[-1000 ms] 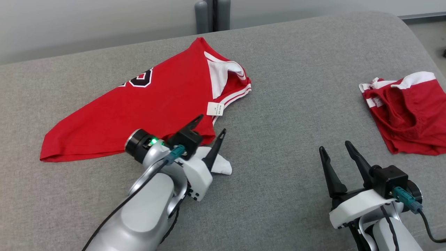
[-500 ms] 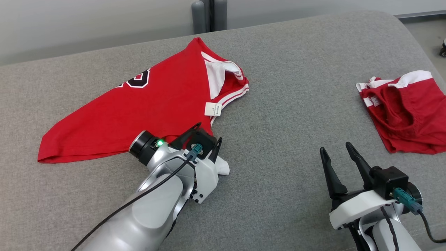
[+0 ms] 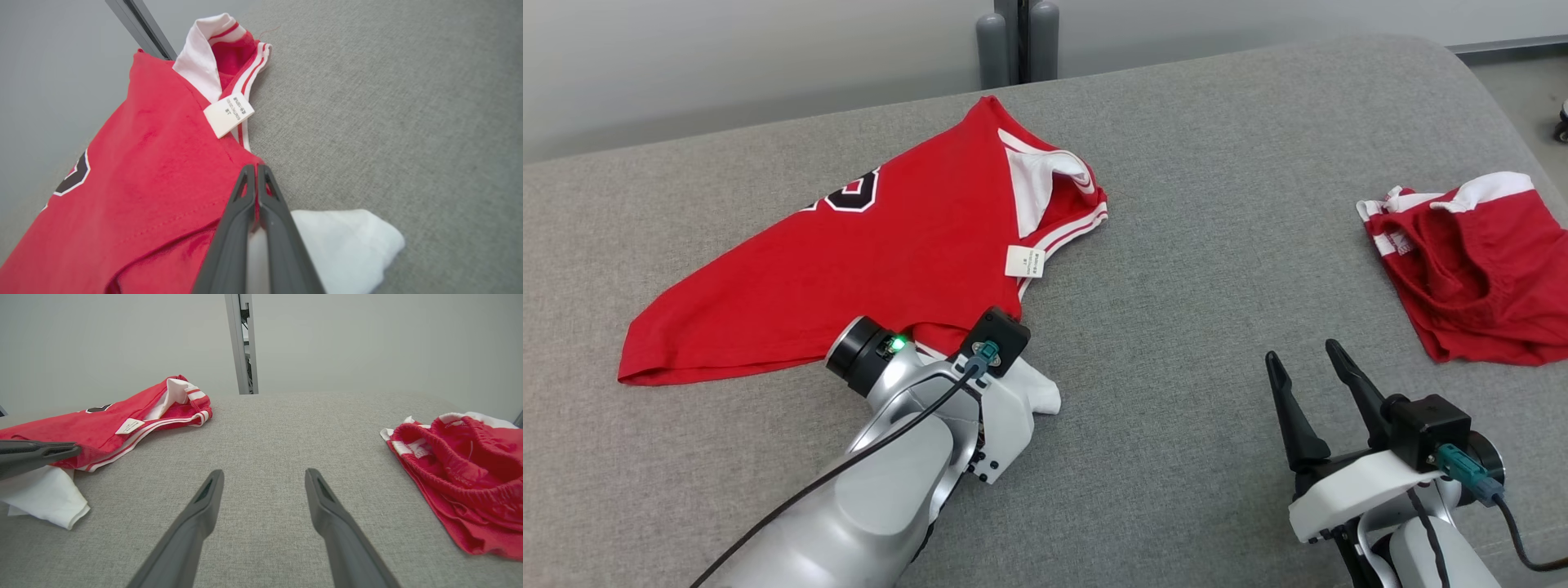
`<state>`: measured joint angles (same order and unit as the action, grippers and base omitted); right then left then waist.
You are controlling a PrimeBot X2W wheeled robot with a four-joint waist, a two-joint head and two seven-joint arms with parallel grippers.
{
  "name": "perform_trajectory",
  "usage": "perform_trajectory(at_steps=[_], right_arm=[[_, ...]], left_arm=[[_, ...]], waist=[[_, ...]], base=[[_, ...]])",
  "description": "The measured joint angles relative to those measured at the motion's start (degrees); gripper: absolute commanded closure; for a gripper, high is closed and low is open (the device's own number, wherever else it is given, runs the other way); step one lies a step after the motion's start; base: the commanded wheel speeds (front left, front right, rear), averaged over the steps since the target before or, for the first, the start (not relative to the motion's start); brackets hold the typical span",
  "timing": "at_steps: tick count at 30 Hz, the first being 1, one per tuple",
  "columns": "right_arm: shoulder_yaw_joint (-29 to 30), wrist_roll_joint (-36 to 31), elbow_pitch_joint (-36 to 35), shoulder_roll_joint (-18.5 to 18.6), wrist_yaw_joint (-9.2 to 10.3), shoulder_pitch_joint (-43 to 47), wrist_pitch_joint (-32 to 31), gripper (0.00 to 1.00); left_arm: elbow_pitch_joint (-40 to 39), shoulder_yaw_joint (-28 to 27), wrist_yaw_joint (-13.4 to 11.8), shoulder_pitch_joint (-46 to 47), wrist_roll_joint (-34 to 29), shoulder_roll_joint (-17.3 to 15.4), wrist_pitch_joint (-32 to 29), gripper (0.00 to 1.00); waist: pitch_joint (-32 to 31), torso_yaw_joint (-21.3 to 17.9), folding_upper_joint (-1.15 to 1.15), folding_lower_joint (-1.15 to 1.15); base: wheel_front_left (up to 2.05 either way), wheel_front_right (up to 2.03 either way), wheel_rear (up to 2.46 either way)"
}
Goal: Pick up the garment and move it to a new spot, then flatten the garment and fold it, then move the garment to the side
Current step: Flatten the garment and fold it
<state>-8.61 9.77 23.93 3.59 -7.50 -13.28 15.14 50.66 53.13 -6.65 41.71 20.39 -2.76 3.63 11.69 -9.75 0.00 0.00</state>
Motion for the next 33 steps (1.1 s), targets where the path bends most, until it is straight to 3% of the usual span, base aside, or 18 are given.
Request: perform_trajectory(at_steps=[8,14,20,26,33], right_arm=[[0.74,0.26,0.27,0.18,0.0,0.29,0.0,0.0],[1.4,0.38,0.59,0.15,0.01,1.05,0.0,0.0],[1.49,0.41,0.65,-0.12,0.0,2.18,0.0,0.0],[2.0,0.68,0.89,-0.31,0.0,3.15,0.0,0.0],[2.72,0.51,1.03,-0.38,0.01,4.52,0.0,0.0]], left_arm=[[-0.12,0.07,-0.51,1.71,2.63,0.01,3.75,1.0],[-1.8,-3.36,-1.24,7.58,4.04,-1.11,8.26,1.0],[-5.48,-6.88,-2.44,14.35,3.54,-8.8,10.03,1.0],[-9.12,-9.29,-3.09,15.05,3.25,-18.15,10.54,1.0],[-15.14,-10.31,-4.97,5.1,4.66,-25.22,10.4,1.0]], waist=[[-0.5,-0.08,0.0,0.0],[-2.16,1.49,0.0,0.0],[-4.27,4.13,0.0,0.0],[-6.26,6.78,0.0,0.0],[-7.6,9.75,0.0,0.0]], base=[[0.0,0.0,0.0],[0.0,0.0,0.0],[0.0,0.0,0.0],[0.0,0.0,0.0],[0.0,0.0,0.0]])
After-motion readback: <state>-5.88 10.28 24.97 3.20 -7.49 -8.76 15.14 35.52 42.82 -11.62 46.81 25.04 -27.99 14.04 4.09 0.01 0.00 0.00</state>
